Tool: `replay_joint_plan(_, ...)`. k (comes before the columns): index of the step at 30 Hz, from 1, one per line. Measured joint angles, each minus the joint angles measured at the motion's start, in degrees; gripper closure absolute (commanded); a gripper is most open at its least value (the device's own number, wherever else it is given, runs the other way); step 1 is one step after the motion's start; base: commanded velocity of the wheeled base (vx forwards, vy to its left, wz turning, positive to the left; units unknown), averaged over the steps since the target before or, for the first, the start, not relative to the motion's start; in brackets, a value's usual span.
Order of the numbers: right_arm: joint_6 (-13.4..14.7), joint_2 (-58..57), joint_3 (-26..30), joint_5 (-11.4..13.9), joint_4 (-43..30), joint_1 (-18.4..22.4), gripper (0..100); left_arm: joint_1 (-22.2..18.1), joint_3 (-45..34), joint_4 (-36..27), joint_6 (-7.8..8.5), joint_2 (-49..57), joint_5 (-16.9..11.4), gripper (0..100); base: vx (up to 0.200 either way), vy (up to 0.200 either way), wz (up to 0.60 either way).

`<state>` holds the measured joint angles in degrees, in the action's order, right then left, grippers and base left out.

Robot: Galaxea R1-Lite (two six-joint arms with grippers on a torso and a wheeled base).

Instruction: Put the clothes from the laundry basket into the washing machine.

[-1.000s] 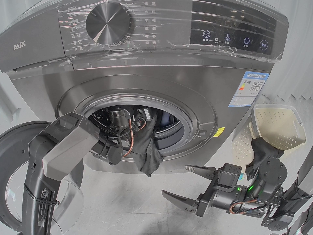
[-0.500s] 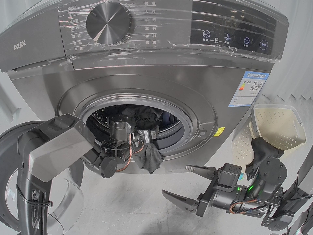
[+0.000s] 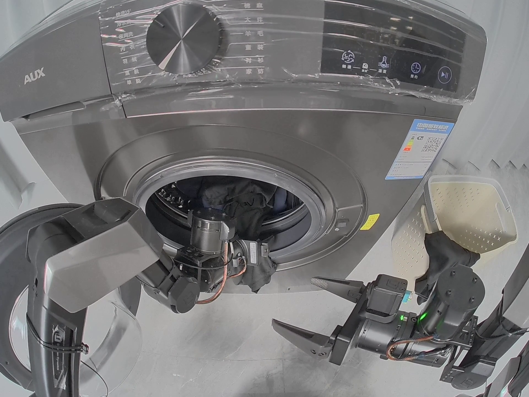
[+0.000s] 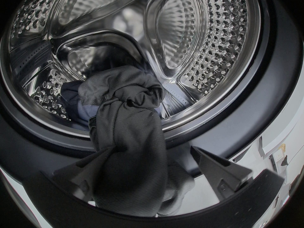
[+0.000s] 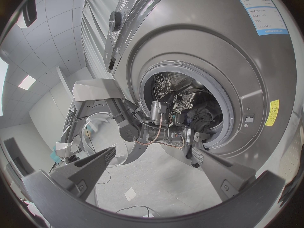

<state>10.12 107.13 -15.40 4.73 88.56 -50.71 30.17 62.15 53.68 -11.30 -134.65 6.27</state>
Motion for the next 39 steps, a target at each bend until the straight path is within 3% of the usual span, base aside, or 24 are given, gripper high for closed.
replay_joint_plan(12, 0.0, -0.3, -3.1, -0.3, 0.1, 0.5, 0, -0.5, 5.3, 1.3, -0.38, -1.7, 0.4, 100, 0.0, 0.0, 0.0)
replay_joint_plan(24, 0.0, -0.3, -3.5, -0.3, 0.1, 0.5, 0, -3.2, 20.6, 6.4, -1.89, -4.4, 4.0, 100, 0.0, 0.0, 0.0)
replay_joint_plan(25, 0.0, -0.3, -3.5, -0.3, 0.1, 0.5, 0, -3.4, 21.7, 6.7, -1.89, -4.7, 4.2, 0, 0.0, 0.0, 0.0)
replay_joint_plan(30, 0.0, -0.3, -3.5, -0.3, 0.1, 0.5, 0, -3.8, 21.6, 6.8, -1.91, -5.2, 4.3, 0, 0.0, 0.0, 0.0)
replay_joint_plan(39, 0.0, -0.3, -3.4, -0.3, 0.1, 0.5, 0, -1.8, 10.0, 1.7, -1.97, -1.9, 2.0, 0, 0.0, 0.0, 0.0)
